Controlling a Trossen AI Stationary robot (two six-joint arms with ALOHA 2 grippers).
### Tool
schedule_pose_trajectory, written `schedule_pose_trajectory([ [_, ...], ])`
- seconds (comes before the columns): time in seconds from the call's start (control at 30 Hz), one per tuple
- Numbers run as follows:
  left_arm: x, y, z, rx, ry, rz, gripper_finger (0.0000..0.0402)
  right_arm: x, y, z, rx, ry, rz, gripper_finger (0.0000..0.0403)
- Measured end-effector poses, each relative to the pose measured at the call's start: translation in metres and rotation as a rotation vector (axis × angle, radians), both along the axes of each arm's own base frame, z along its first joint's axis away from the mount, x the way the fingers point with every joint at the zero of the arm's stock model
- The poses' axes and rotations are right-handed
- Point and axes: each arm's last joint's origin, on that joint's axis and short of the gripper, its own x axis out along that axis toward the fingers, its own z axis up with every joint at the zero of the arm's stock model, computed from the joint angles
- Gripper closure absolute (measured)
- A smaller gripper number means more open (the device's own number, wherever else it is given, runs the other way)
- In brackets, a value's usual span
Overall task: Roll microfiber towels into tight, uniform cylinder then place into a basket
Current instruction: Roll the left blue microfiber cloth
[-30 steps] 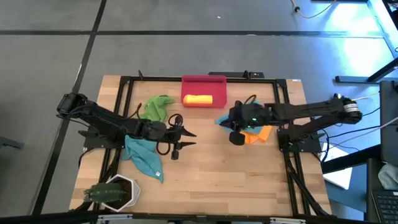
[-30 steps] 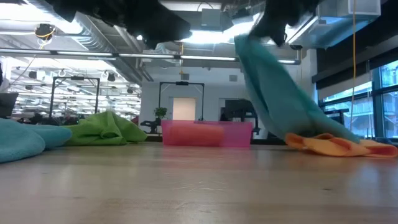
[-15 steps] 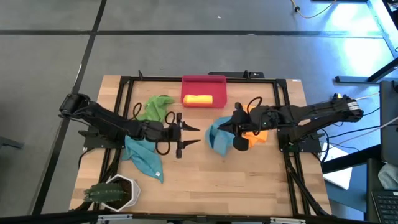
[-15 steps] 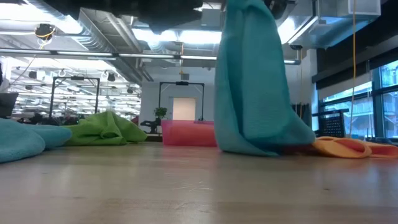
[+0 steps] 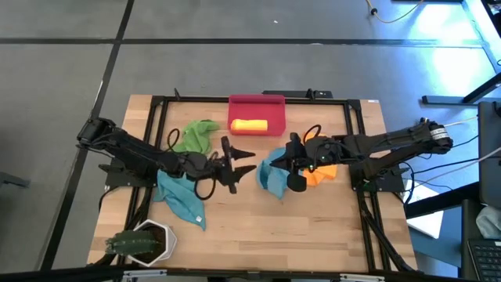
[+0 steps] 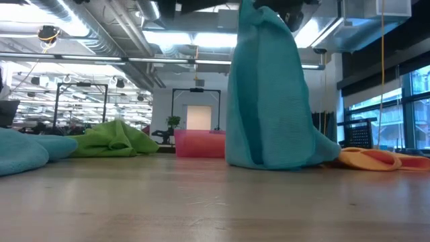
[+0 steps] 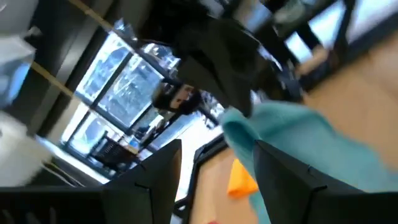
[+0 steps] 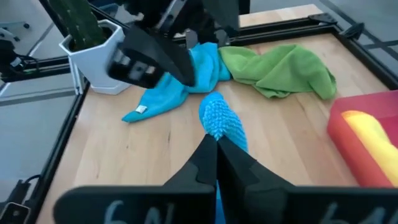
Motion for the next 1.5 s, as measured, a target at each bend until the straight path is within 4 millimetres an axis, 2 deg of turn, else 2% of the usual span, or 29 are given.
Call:
schedule_pose_trajectory([
  [0.13,0.007,0.002,-0.003,0.142,0.114,0.033,0.0213,0.000,0.000,0.000,0.012,0.000,-0.005,0.0399],
  [0.2,0.013,0.001,-0.002,0.132,0.109,0.037,0.0213,0.000,0.000,0.000,0.013,0.000,-0.006,0.0399],
  [0.43,0.021,-0.005,0.003,-0.289,0.019,0.058,0.0213,0.000,-0.003,0.000,0.003,-0.004,-0.039,0.0399],
  [0.73,0.023,-0.006,0.002,-0.568,0.072,-0.012,0.0222,0.001,-0.005,0.000,-0.011,-0.003,-0.040,0.0398],
  [1.17,0.030,0.016,-0.001,-0.689,0.030,0.053,0.0245,0.001,-0.007,-0.001,-0.026,0.002,-0.042,0.0398],
  [1.5,0.031,0.020,0.000,-0.726,0.016,0.030,0.0247,0.001,-0.007,-0.001,-0.030,0.003,-0.040,0.0398],
])
